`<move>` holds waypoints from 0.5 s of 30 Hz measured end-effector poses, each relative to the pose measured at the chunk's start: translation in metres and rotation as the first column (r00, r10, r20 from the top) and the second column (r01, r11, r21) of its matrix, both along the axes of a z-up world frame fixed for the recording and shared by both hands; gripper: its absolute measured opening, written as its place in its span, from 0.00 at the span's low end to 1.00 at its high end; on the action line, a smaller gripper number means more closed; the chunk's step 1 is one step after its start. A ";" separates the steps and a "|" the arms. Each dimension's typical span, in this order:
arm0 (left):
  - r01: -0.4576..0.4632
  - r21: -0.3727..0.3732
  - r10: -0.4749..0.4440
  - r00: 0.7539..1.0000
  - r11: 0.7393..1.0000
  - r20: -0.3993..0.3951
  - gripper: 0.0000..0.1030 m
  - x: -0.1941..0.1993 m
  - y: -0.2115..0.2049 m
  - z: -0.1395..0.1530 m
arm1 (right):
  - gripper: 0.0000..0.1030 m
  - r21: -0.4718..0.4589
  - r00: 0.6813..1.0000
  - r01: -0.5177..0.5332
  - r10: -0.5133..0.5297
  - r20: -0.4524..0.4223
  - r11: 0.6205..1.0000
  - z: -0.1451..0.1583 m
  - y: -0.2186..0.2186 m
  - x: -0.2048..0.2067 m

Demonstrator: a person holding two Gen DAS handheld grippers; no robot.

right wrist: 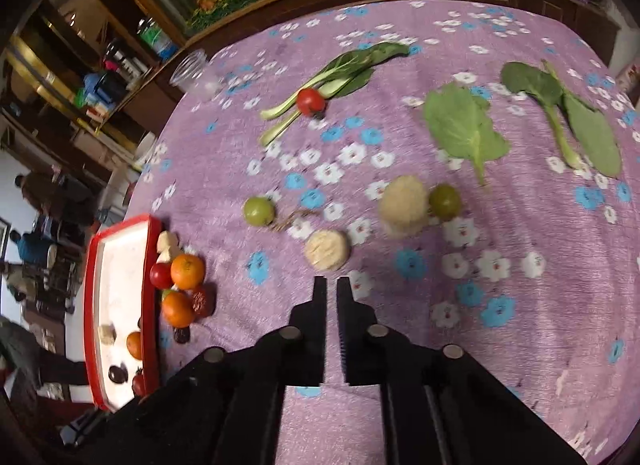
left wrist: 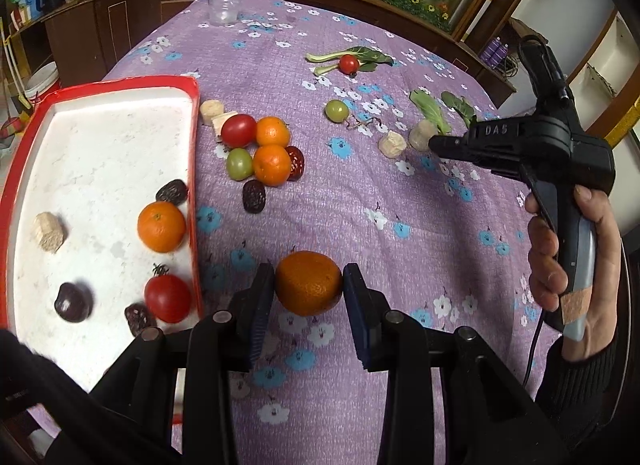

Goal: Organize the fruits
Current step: 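Grasp the round white chunk with the right tool while the left tool holds the orange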

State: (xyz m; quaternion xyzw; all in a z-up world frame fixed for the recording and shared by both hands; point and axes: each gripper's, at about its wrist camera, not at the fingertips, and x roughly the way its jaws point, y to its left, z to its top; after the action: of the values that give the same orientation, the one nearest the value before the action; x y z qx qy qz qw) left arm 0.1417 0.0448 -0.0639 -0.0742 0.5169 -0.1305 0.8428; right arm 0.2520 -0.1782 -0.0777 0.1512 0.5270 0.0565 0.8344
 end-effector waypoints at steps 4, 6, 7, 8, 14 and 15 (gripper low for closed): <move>-0.008 -0.004 0.008 1.000 1.000 -0.004 0.32 -0.001 0.003 -0.002 | 0.37 0.053 1.000 0.002 -0.001 -0.014 0.999 -0.004 -0.003 0.011; -0.010 -0.008 0.010 1.000 1.000 -0.009 0.32 0.000 0.005 -0.004 | 0.37 0.039 1.000 -0.002 0.003 -0.025 0.999 -0.011 0.002 0.021; -0.009 -0.009 0.009 1.000 1.000 -0.010 0.32 0.001 0.005 -0.005 | 0.37 0.026 0.999 -0.010 0.011 -0.032 1.000 -0.016 0.006 0.026; -0.006 -0.011 0.006 1.000 1.000 -0.009 0.32 0.002 0.005 -0.005 | 0.37 0.019 0.999 -0.017 0.018 -0.041 1.000 -0.021 0.009 0.029; -0.008 -0.019 0.007 1.000 1.000 -0.016 0.32 0.005 0.009 -0.009 | 0.29 -0.032 0.998 -0.021 0.020 -0.052 0.999 -0.040 0.022 0.042; -0.007 -0.019 0.007 1.000 1.000 -0.018 0.32 0.006 0.009 -0.011 | 0.30 -0.032 0.998 -0.017 0.015 -0.056 0.999 -0.043 0.021 0.042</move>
State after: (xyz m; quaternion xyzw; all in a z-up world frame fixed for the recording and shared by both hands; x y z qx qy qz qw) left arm 0.1474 0.0541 -0.0745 -0.0851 0.5228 -0.1319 0.8379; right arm 0.2942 -0.1572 -0.1205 0.1351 0.5521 0.0504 0.8212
